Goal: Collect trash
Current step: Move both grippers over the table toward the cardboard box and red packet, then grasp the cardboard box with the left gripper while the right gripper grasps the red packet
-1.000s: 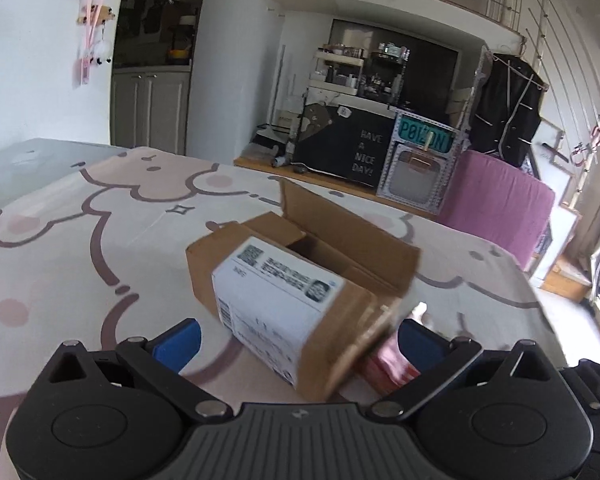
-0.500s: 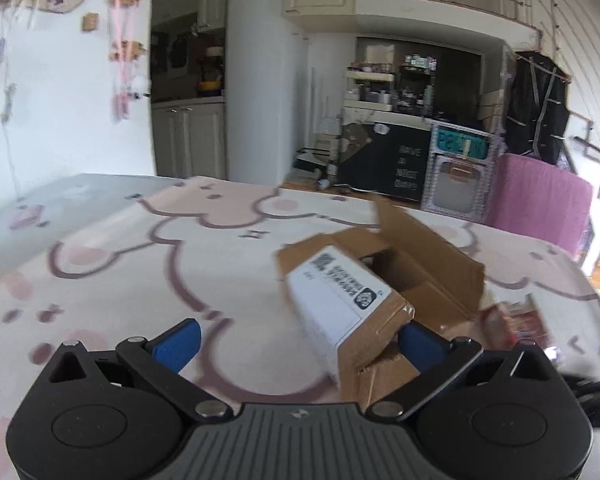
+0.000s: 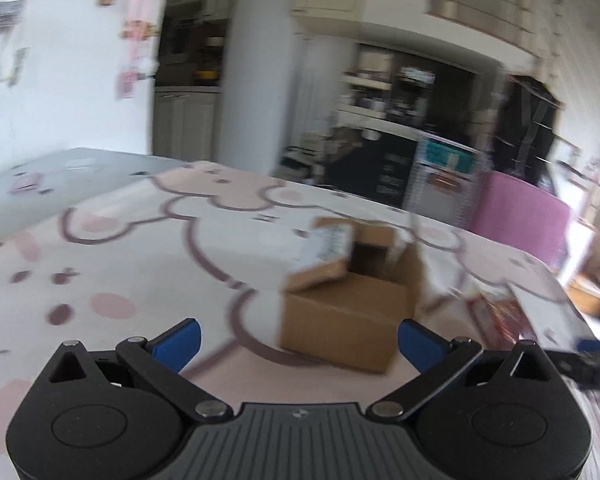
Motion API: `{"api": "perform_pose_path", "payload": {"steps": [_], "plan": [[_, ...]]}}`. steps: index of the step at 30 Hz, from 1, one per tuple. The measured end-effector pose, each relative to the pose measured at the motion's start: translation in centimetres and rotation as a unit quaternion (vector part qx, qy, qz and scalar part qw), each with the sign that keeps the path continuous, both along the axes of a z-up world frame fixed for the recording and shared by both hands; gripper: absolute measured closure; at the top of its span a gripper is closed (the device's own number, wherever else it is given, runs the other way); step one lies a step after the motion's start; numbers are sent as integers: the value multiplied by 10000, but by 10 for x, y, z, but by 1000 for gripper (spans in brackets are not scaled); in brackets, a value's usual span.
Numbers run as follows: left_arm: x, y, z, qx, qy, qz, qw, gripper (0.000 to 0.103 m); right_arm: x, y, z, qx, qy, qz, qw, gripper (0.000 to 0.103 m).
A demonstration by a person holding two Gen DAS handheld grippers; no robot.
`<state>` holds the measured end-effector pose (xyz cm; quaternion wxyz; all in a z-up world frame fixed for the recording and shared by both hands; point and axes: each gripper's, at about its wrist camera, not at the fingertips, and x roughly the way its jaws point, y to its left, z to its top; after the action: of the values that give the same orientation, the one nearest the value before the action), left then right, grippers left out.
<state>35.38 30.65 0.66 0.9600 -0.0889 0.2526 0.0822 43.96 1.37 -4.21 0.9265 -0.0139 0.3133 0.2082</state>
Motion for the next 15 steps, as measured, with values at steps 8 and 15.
{"api": "perform_pose_path", "payload": {"steps": [8,15], "plan": [[19,-14,-18,467,260,-459,9975,0,11,46,-7,169,76,-94,9998,0],[40,-5,-22,245,268,-462,9983,0,24,58,-16,159,44,-521,9985,13]]}}
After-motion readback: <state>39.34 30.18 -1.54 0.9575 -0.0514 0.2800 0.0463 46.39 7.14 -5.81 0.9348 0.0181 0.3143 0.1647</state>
